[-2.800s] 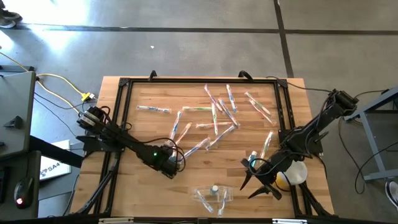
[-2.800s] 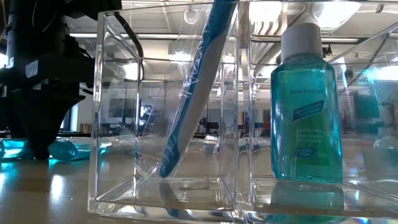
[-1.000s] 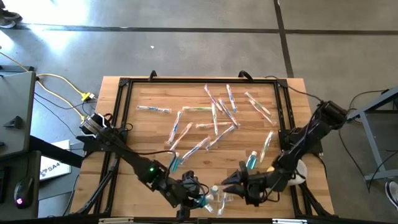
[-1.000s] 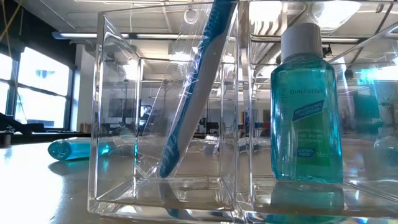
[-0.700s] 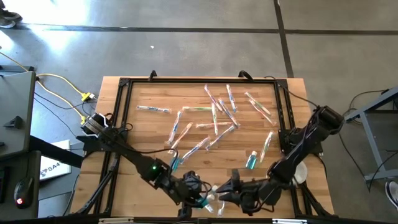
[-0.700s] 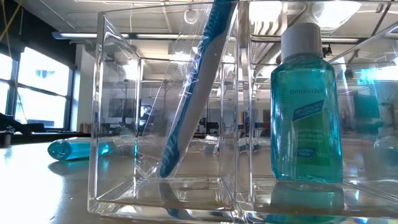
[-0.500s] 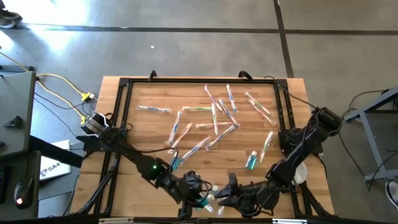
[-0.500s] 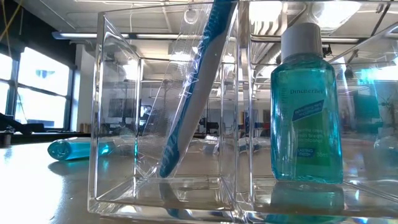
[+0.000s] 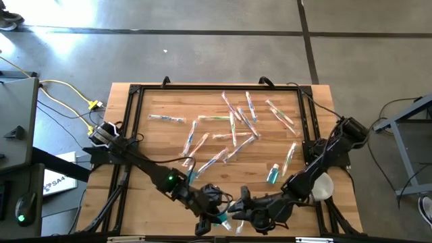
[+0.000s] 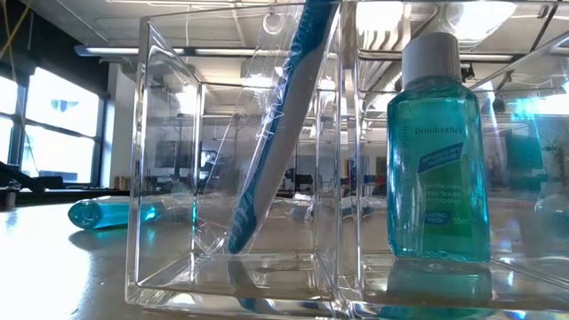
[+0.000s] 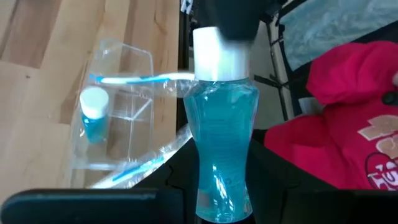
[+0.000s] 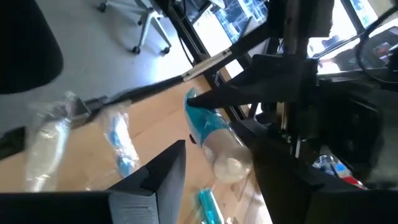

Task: Pick & Place toothbrushing station
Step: Put the mouthwash into the transparent organizer

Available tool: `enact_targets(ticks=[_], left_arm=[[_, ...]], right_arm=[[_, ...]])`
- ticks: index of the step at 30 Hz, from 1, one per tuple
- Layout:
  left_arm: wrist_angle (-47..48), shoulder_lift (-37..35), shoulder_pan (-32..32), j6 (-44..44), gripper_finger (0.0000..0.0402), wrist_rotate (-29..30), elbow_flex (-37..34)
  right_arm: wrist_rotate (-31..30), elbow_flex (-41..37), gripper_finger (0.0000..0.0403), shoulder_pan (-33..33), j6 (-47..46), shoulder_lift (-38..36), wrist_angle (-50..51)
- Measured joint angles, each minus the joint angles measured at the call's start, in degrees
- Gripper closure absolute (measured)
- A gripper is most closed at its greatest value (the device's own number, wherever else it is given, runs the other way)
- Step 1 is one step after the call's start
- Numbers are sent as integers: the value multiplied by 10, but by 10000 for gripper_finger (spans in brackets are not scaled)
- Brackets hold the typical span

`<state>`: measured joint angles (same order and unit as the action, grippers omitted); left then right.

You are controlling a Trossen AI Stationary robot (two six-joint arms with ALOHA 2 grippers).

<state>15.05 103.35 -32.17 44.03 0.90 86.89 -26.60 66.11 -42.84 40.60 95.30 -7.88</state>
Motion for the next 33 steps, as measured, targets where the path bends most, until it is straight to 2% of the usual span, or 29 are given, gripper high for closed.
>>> enact_targets(ticks=[9,17,33], left_arm=[[0,2,11,-2,305,-19,0],[1,2,11,-2,305,-21,0],[1,2,10,-19,305,-21,0]], right_arm=[[24,0,236,7,19,7,-5],[29,0,317,6,27,7,-5],[23,0,318,-1,18,7,3]])
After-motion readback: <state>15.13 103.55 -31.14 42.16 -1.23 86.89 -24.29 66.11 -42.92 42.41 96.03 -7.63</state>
